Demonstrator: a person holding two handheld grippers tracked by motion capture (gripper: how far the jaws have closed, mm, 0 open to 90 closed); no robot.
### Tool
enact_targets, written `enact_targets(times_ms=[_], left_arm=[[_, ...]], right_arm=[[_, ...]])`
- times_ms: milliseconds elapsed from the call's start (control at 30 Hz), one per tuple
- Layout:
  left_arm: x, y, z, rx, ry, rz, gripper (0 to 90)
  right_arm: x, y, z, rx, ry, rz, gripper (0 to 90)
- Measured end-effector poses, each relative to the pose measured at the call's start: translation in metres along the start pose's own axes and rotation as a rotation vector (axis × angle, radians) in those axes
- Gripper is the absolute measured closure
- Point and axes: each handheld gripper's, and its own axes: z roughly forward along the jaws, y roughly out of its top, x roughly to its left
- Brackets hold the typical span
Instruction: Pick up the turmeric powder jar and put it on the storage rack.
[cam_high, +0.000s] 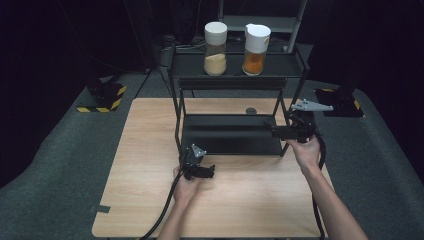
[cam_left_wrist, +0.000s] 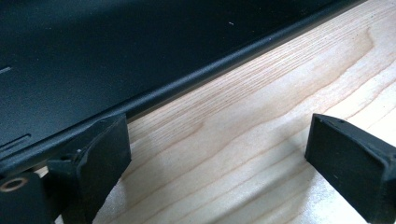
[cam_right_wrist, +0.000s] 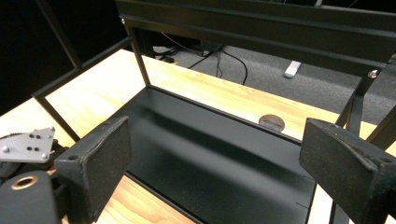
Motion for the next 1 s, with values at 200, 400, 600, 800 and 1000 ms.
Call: enact_targets(times_ms=[200, 400, 600, 800, 1000], left_arm=[[0.0, 0.0, 0.0, 0.0, -0.001, -0.003, 6.6], [0.0, 0.0, 0.0, 0.0, -0.002, -0.003, 6.7], [0.0, 0.0, 0.0, 0.0, 0.001, 0.002, 6.6], [0.0, 0.0, 0.0, 0.0, -0.002, -0.003, 6.6], [0.0, 0.0, 0.0, 0.0, 0.001, 0.002, 6.6]], right_arm=[[0.004, -0.005, 0.005, 0.01, -0.007, -0.01, 8.9], [0.01, -0.013, 0.012, 0.021, -0.015, -0.03, 9.1], [0.012, -0.021, 0.02, 0.044, -0.015, -0.03, 9.3], [0.014, -0.029, 0.026, 0.053, -0.018, -0.028, 9.3], [0.021, -0.034, 0.035, 0.077, -0.025, -0.045, 9.3]])
